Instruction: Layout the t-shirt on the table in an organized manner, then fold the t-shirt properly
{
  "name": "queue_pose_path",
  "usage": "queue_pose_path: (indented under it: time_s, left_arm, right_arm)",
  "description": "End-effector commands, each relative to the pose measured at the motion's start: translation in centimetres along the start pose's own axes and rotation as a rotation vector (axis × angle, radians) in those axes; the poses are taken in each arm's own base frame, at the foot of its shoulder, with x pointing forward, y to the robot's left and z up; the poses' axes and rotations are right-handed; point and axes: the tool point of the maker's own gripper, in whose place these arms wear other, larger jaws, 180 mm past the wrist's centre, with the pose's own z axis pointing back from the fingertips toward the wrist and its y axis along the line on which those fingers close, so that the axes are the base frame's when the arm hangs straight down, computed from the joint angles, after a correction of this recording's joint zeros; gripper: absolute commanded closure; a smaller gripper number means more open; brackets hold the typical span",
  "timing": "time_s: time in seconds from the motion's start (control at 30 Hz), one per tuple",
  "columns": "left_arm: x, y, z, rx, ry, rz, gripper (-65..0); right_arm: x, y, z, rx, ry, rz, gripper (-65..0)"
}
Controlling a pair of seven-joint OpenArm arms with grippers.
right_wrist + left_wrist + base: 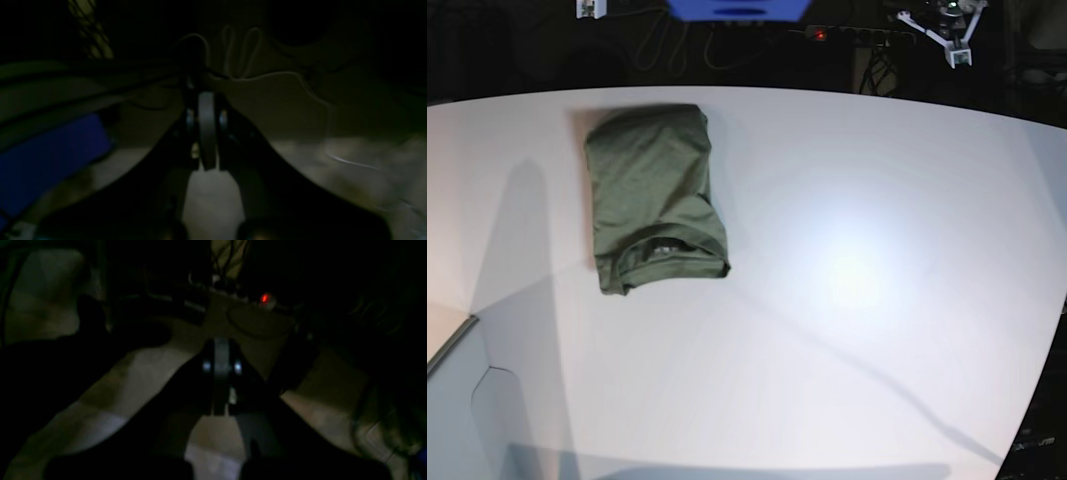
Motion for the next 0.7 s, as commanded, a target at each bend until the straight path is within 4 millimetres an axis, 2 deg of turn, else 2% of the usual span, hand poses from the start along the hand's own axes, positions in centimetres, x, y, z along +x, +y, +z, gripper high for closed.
queue_pose_path:
  time_s: [0.0, 0.1, 0.23, 0.3, 0.5, 0.67]
  left_arm:
    - [-1.1, 0.2, -0.8, 0.006, 0.023, -0.032, -0.1]
    - [-3.4, -1.1, -3.2, -0.022, 0.091, -0.172, -0.1]
    - [-4.7, -2.3, -4.3, -0.031, 0.12, -0.254, -0.1]
    - [-4.5, -3.7, -4.5, -0.049, 0.12, -0.245, -0.1]
    - [-4.1, -7.3, -4.6, -0.097, 0.108, -0.226, -0.1]
    - [-3.8, -8.7, -4.6, -0.114, 0.105, -0.22, -0.1]
  right_arm:
    - [-0.4, -0.5, -0.1, 0.003, -0.009, -0.006, 0.0]
    - [-1.4, 0.0, -1.7, 0.034, -0.02, -0.023, 0.0]
    - [-2.9, -2.2, -3.7, -0.064, 0.041, 0.084, 0.0]
    - [-3.2, -3.5, -4.2, -0.128, 0.067, 0.174, 0.0]
    - [-2.2, -4.7, -4.6, -0.22, 0.053, 0.392, 0.0]
    - [-1.2, -5.4, -4.7, -0.274, 0.041, 0.447, 0.0]
